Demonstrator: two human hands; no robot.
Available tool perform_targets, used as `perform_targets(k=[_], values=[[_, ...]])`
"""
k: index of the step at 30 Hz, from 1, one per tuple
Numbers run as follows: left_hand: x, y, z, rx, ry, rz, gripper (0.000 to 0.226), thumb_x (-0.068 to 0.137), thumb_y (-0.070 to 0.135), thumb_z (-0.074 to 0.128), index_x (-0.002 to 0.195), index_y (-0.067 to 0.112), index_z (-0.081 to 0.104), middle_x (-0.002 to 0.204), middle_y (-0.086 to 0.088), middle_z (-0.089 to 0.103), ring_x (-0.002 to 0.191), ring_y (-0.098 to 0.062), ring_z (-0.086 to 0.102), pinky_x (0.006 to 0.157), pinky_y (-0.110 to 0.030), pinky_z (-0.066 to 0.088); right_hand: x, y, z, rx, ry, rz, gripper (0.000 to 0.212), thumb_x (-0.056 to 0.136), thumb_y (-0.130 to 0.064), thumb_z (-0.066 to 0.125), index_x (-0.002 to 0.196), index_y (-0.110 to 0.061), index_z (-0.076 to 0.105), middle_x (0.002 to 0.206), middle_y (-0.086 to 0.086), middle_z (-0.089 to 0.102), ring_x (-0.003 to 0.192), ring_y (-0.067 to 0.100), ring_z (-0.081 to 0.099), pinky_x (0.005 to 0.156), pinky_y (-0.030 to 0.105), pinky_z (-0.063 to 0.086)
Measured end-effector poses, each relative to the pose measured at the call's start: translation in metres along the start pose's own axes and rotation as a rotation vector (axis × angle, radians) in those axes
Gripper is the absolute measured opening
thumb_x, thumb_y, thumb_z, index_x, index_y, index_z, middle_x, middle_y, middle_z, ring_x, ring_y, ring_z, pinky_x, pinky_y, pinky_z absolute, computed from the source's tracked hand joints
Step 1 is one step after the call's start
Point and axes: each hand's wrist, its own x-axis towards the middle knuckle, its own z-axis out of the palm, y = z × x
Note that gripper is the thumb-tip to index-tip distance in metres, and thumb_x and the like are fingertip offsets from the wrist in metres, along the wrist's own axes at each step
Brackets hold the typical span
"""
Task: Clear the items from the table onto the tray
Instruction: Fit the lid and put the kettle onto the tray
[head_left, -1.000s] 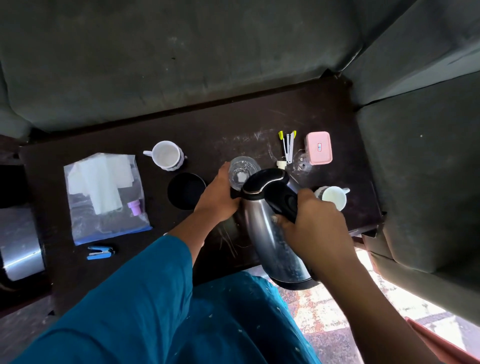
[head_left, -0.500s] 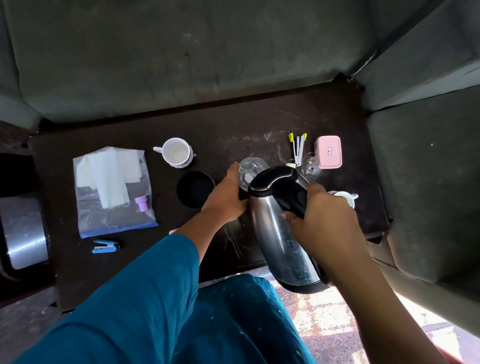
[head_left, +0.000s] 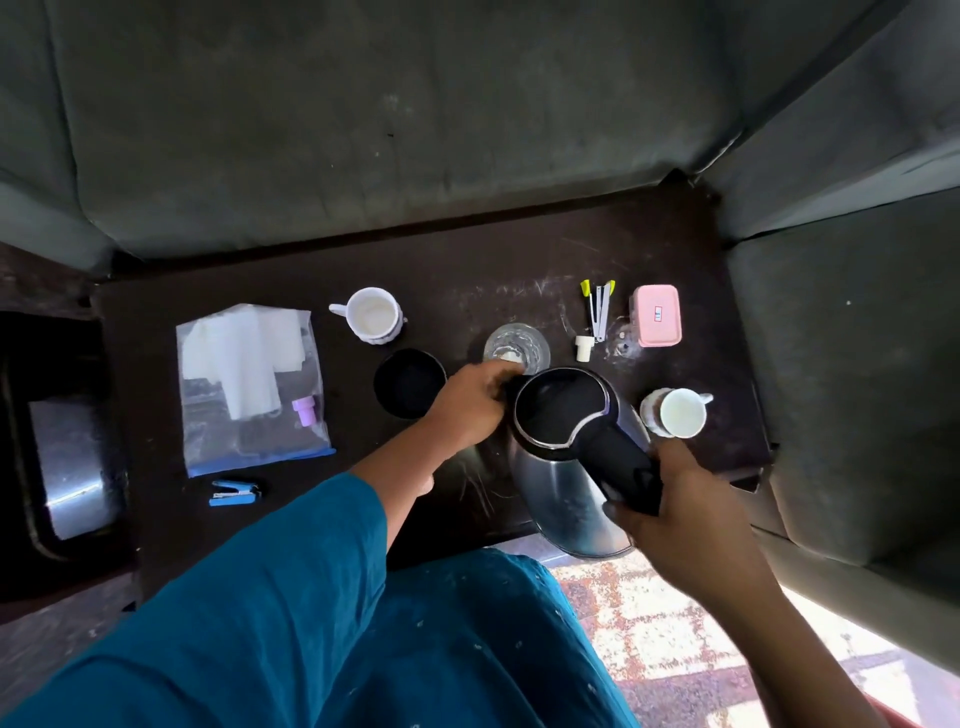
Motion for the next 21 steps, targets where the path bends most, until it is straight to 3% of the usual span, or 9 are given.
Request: perform_targets(k=[4, 8, 13, 16, 19, 21], values=[[-0.029, 0.013, -0.014, -0.283, -0.039, -0.036, 0.046, 0.078, -0.025, 0.046, 0.118, -0.004, 0.056, 0.12, -0.027, 0.06, 0.082, -0.012, 0.062, 0.071, -0.015, 0.051, -0.023, -0.001, -0.003, 0.083, -0.004, 0.037, 0.043, 0.069, -0.021, 0.079, 0.087, -0.021, 0.04, 0.065, -0.012, 0.049, 0.056, 0.004, 0.043, 0.046, 0.017, 0.025], [-0.063, 0.025, -0.033, -0.461, -0.045, -0.056, 0.046, 0.079, -0.028, 0.043, 0.119, -0.009, 0.052, 0.118, -0.028, 0.059, 0.083, -0.016, 0.06, 0.079, -0.024, 0.048, -0.046, -0.012, -0.008, 0.149, 0.005, 0.05, 0.04, 0.067, -0.017, 0.08, 0.089, -0.02, 0.047, 0.068, -0.015, 0.052, 0.063, 0.003, 0.049, 0.049, 0.019, 0.031], [-0.104, 0.033, -0.071, -0.565, -0.043, -0.016, 0.047, 0.078, -0.028, 0.036, 0.114, -0.004, 0.055, 0.098, -0.009, 0.064, 0.086, -0.016, 0.06, 0.08, -0.025, 0.045, -0.069, -0.046, -0.019, 0.173, 0.012, 0.006, 0.04, 0.064, -0.019, 0.082, 0.089, -0.021, 0.051, 0.071, -0.012, 0.06, 0.064, 0.007, 0.054, 0.052, 0.02, 0.036], [-0.133, 0.031, -0.107, -0.572, 0.028, 0.037, 0.046, 0.078, -0.027, 0.039, 0.113, -0.003, 0.056, 0.098, -0.007, 0.065, 0.086, -0.013, 0.062, 0.074, -0.02, 0.05, -0.077, -0.082, -0.021, 0.186, 0.024, -0.067, 0.04, 0.062, -0.018, 0.083, 0.085, -0.019, 0.05, 0.067, -0.01, 0.059, 0.061, 0.007, 0.053, 0.052, 0.021, 0.038], [-0.165, 0.025, -0.147, -0.586, 0.146, 0.089, 0.045, 0.075, -0.029, 0.043, 0.106, -0.001, 0.059, 0.093, -0.008, 0.067, 0.072, -0.005, 0.067, 0.063, -0.015, 0.053, -0.084, -0.124, -0.018, 0.188, 0.009, -0.172, 0.042, 0.061, -0.016, 0.084, 0.082, -0.02, 0.047, 0.065, -0.01, 0.055, 0.06, 0.006, 0.05, 0.053, 0.018, 0.037], [-0.191, 0.018, -0.179, -0.607, 0.233, 0.124, 0.045, 0.073, -0.031, 0.043, 0.102, -0.001, 0.061, 0.09, -0.009, 0.067, 0.068, -0.005, 0.068, 0.066, -0.017, 0.053, -0.089, -0.156, -0.01, 0.183, -0.01, -0.255, 0.043, 0.062, -0.016, 0.083, 0.081, -0.022, 0.044, 0.064, -0.01, 0.053, 0.06, 0.005, 0.049, 0.053, 0.016, 0.036]])
